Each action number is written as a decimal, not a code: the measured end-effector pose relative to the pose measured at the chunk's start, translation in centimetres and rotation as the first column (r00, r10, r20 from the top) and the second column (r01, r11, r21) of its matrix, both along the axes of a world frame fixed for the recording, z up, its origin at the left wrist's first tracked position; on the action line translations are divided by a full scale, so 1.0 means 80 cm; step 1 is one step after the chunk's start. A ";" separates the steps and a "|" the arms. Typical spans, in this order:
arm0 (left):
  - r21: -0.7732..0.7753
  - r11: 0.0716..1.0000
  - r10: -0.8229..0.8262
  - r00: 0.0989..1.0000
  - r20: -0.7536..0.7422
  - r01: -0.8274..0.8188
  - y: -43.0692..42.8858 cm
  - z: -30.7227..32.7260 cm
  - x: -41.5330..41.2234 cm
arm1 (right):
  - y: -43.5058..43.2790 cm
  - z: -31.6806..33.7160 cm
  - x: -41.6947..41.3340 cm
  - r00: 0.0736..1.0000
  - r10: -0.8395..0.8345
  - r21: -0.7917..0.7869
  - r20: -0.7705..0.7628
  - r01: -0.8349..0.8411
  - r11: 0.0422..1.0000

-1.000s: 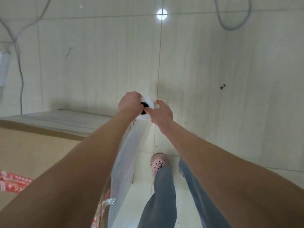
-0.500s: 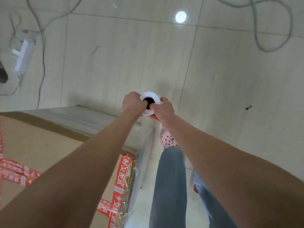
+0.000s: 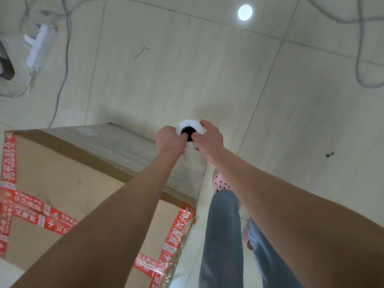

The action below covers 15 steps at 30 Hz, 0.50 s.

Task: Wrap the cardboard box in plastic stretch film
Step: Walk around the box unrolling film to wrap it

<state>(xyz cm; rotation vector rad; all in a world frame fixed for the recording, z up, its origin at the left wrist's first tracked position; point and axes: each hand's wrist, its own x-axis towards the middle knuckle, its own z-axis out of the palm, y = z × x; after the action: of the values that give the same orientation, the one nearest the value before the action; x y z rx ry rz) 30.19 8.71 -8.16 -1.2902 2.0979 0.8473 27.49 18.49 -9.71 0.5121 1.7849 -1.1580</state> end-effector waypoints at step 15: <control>-0.144 0.821 -0.555 0.832 0.024 0.552 -0.011 0.005 -0.008 | -0.003 0.004 -0.012 0.993 0.116 0.031 0.028 -0.117 0.993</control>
<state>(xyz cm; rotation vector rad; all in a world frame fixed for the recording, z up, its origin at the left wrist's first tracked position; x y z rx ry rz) 29.54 7.85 -7.79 -0.6546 2.3993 0.4530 26.51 18.29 -9.39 0.4335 1.7892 -1.0392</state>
